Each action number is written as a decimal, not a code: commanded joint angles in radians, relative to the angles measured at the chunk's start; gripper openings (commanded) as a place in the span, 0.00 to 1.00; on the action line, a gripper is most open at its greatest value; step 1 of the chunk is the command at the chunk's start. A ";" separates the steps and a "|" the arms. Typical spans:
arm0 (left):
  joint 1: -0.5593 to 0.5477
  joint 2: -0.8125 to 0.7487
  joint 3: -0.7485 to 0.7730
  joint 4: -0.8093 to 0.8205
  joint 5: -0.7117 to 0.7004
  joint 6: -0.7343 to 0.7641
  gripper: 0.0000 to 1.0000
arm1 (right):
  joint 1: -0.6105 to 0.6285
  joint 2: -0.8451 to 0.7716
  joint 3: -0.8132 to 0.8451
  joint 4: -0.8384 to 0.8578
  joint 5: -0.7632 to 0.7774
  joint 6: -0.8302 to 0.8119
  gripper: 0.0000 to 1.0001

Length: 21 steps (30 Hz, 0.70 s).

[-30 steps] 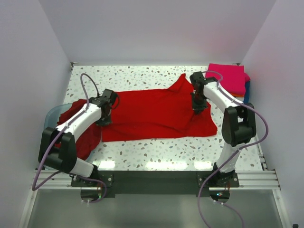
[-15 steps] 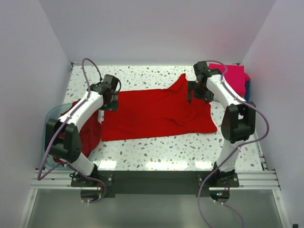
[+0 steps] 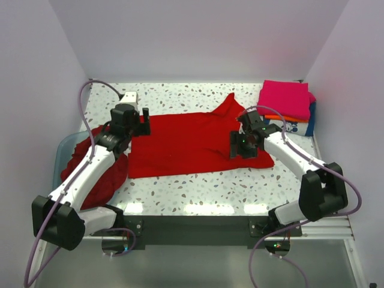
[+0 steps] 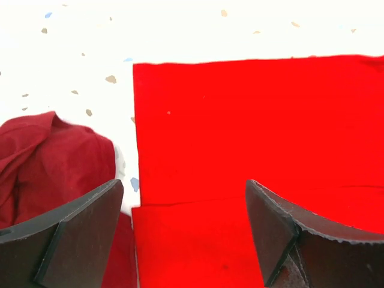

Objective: Fold and stack the t-shirts
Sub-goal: Fold the tshirt

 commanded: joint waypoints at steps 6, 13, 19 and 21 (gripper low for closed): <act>-0.001 -0.072 -0.053 0.173 0.094 -0.004 0.88 | 0.079 0.051 -0.031 0.197 0.027 0.051 0.60; -0.001 -0.081 -0.041 0.169 0.110 -0.001 0.88 | 0.107 0.143 -0.027 0.229 0.065 0.042 0.57; -0.001 -0.088 -0.053 0.179 0.120 0.001 0.88 | 0.112 0.197 -0.002 0.259 0.096 0.049 0.54; -0.001 -0.074 -0.054 0.178 0.125 -0.001 0.88 | 0.113 0.221 0.007 0.259 0.101 0.049 0.53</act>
